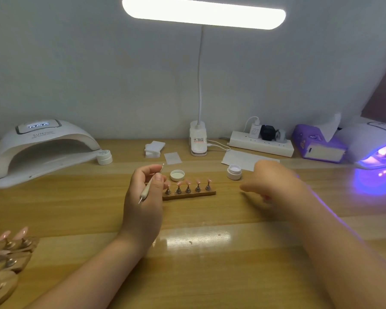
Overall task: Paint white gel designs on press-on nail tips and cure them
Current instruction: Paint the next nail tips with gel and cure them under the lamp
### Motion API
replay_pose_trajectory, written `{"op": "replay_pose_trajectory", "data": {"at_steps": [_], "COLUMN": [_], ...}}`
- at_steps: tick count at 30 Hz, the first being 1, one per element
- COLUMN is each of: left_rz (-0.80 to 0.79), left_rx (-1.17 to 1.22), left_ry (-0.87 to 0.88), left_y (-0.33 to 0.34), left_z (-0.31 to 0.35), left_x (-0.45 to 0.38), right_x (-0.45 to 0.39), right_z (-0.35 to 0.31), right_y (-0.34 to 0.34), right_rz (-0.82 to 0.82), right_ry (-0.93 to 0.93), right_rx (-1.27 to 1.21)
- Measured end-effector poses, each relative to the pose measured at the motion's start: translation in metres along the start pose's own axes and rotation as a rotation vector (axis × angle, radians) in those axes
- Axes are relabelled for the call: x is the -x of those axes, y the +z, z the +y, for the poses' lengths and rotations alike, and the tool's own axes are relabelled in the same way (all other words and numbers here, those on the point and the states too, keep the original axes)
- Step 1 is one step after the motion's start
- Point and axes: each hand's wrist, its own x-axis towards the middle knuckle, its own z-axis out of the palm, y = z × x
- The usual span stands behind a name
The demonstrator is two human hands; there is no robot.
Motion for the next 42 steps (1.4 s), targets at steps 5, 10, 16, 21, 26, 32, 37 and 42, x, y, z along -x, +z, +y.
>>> {"op": "replay_pose_trajectory", "data": {"at_steps": [5, 10, 16, 21, 26, 32, 37, 42], "left_rz": [-0.012, -0.012, -0.007, 0.008, -0.005, 0.028, 0.015, 0.005], "left_rx": [0.011, 0.008, 0.005, -0.046, -0.062, -0.118, -0.183, -0.208], "left_ry": [-0.008, -0.007, -0.007, 0.008, 0.117, 0.287, 0.327, 0.309], "left_y": [0.002, 0.003, 0.003, 0.000, -0.006, -0.009, -0.008, -0.006], "left_z": [0.000, 0.000, -0.001, 0.001, 0.021, 0.039, 0.039, 0.038], "left_x": [0.000, 0.000, 0.000, -0.003, -0.012, -0.016, -0.017, -0.018], "right_x": [-0.017, -0.021, -0.021, -0.013, 0.011, 0.038, 0.047, 0.051], "right_z": [0.008, 0.003, 0.004, -0.001, -0.030, -0.054, -0.060, -0.064], "right_y": [0.028, 0.045, 0.048, 0.041, 0.026, 0.020, 0.025, 0.027], "right_rz": [0.077, 0.255, 0.297, 0.362, 0.546, 0.584, 0.566, 0.549], "right_ry": [0.010, -0.022, -0.036, -0.125, -0.446, -0.693, -0.746, -0.760], "right_rx": [-0.217, -0.221, -0.279, -0.446, -0.473, -0.375, -0.346, -0.327]}}
